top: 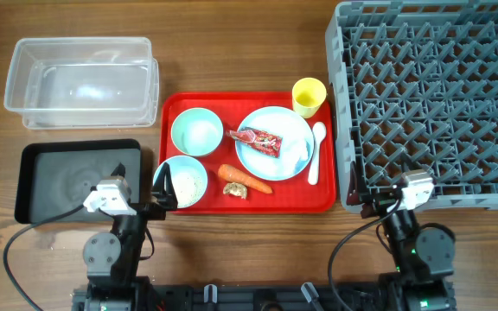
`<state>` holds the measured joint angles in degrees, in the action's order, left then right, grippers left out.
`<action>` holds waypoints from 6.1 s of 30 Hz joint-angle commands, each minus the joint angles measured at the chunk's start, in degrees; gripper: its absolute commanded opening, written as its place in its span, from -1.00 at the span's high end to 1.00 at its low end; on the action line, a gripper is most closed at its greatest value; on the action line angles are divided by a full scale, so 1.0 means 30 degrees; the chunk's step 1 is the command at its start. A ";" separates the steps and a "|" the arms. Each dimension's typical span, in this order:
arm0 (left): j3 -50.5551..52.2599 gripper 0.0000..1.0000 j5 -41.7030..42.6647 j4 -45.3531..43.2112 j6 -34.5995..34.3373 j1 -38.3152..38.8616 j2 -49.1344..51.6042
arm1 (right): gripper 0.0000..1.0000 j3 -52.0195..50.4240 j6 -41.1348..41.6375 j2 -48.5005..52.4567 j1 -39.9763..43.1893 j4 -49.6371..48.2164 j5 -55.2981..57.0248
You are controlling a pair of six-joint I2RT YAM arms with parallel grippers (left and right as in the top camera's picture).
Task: Sort waste into correct bins and load items into the dishwasher rack
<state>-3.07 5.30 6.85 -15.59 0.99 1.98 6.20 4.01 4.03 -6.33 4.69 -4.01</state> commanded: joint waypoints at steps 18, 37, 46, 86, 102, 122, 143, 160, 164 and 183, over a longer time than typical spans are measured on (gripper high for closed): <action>-1.8243 -0.99 0.1428 1.1118 -0.1399 0.2470 2.0196 | -0.99 1.3675 -0.0342 1.4039 0.0000 1.0499 -0.0168; -2.0910 -1.00 0.1654 0.9537 -0.4656 0.7898 2.9529 | -0.99 1.5132 -0.0335 1.6480 0.0000 1.2036 -0.0095; -2.0910 -1.00 0.1639 0.8772 -0.7847 0.8976 3.1736 | -0.99 1.5125 -0.0335 1.6487 0.0000 1.2043 -0.0095; -2.0866 0.24 0.0051 0.6047 -0.8109 0.9333 3.4738 | -0.99 1.5110 -0.0335 1.6502 -0.0007 1.2043 -0.0095; -2.0873 0.92 -0.1406 0.6011 -0.7810 0.9326 3.4272 | -0.99 1.5110 -0.0335 1.6502 -0.0007 1.2101 -0.0095; -2.1230 0.92 -0.6302 0.3978 -0.5370 0.2200 2.7387 | -1.00 1.5110 -0.0342 1.6502 -0.0007 1.2101 -0.0095; -2.1230 0.21 0.1355 0.4160 -0.4801 -0.1494 2.8946 | -0.99 1.5110 -0.0328 1.6502 -0.0007 1.2101 -0.0095; -2.0975 -0.21 0.1275 0.6477 -0.4197 1.0499 3.2159 | -0.99 1.5110 0.0073 1.6495 0.0000 1.2298 0.0182; -2.0975 -0.24 0.1268 0.5173 -0.3351 1.1999 3.3813 | -0.99 1.5110 0.0947 1.6502 0.0000 1.2386 0.1129; -2.0983 0.83 0.0874 0.3053 -0.3359 1.4178 3.6836 | -0.99 1.5110 0.0940 1.6502 -0.0007 1.2415 0.1122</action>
<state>-66.13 9.72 16.03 -26.24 43.57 111.42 50.11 6.02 53.41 -6.33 42.00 -1.80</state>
